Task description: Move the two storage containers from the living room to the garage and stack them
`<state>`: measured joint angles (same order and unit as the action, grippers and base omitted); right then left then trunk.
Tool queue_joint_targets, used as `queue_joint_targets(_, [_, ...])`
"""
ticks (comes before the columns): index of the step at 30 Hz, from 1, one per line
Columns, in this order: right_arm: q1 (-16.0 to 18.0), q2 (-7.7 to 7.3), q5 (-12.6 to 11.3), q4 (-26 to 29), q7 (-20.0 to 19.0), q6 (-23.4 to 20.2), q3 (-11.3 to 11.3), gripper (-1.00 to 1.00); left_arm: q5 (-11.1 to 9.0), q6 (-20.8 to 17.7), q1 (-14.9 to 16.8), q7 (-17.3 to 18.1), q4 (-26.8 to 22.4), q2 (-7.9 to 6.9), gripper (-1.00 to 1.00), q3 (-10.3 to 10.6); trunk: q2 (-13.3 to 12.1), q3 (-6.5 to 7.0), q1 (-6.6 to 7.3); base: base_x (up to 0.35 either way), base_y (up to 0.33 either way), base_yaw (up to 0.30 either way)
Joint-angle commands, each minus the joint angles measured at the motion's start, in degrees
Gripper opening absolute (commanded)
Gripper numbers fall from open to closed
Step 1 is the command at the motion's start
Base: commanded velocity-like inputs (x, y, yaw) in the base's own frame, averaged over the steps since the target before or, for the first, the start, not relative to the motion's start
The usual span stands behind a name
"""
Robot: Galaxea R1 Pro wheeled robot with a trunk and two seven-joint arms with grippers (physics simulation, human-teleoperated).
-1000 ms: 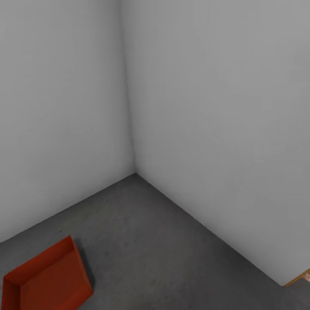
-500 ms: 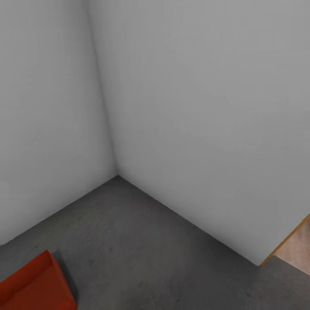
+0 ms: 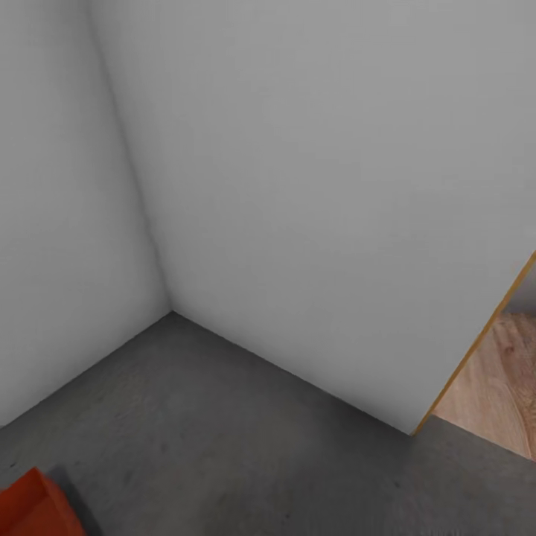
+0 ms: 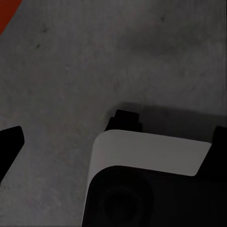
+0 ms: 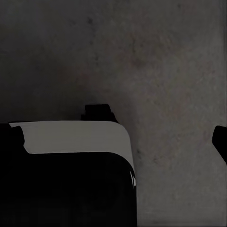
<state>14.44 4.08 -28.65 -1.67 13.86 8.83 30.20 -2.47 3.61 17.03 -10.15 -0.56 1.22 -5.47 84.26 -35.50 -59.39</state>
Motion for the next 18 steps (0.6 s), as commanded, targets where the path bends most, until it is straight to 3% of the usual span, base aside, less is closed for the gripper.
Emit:
queue_joint_targets(1, [0.07, 0.05, -0.55, -0.18, 0.03, 0.31, 0.47, 1.0, -0.26, 0.26, 0.02, -0.04, 0.03, 0.01, 1.0, -0.4, 0.02, 0.0, 0.0, 0.0, 0.0, -0.289])
queue_joint_targets(18, [0.07, 0.13, -0.62, -0.24, 0.05, 0.22, 0.47, 1.0, -0.26, 0.26, 0.02, -0.04, 0.03, 0.01, 1.0, -0.4, 0.02, 0.87, 0.0, 0.0, 0.0, -0.262])
